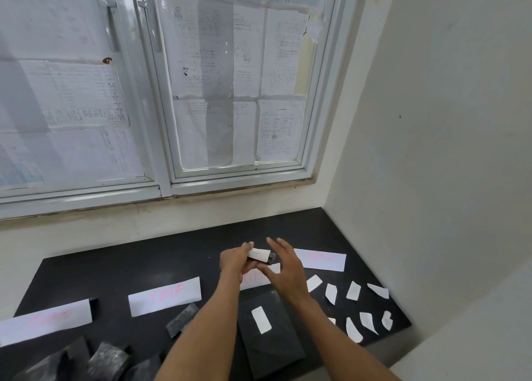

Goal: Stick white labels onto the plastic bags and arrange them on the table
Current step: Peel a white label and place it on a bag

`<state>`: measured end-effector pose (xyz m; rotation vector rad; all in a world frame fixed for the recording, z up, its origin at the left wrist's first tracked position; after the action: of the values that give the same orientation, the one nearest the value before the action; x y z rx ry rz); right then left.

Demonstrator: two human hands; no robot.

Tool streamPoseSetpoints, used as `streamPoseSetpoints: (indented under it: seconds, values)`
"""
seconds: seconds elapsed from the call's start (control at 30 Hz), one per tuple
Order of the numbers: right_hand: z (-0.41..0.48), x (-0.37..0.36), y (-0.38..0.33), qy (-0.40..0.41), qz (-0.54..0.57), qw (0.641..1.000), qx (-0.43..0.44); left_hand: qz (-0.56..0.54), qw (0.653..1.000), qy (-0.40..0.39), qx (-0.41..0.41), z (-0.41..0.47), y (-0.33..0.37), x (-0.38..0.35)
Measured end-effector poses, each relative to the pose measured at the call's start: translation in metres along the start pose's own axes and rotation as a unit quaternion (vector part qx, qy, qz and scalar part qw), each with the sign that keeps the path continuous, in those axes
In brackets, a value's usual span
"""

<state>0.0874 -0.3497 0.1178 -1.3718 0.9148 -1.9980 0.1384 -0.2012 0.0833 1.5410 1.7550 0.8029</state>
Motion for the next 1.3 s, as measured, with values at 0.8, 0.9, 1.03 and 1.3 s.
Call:
streamPoseSetpoints:
  seconds: [0.8, 0.9, 1.03, 1.3]
  values:
    - [-0.004, -0.001, 0.007, 0.006, 0.076, 0.996, -0.042, -0.001, 0.998, -0.051, 0.031, -0.003, -0.004, -0.004]
    - [-0.004, -0.003, 0.007, -0.010, 0.069, 0.996, -0.051, 0.013, 0.997, -0.067, 0.030, -0.003, -0.005, -0.004]
    - [-0.007, -0.008, 0.014, -0.040, 0.047, 0.995, -0.072, 0.045, 0.996, -0.072, 0.037, -0.004, -0.009, -0.001]
    - [-0.028, -0.021, 0.033, -0.084, 0.081, 0.981, -0.153, 0.066, 0.993, -0.078, 0.059, 0.001, -0.038, -0.002]
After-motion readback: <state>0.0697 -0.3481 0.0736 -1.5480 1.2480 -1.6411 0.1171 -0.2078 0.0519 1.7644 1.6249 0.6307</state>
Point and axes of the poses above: each hand's wrist, its own z-axis towards the middle knuckle, its own x-axis out of the back of the hand, y = z × x, the point moved 9 cm from there along z, towards the middle knuckle, and after that the axes turned 6 degrees about z, right-handed, at the moved point
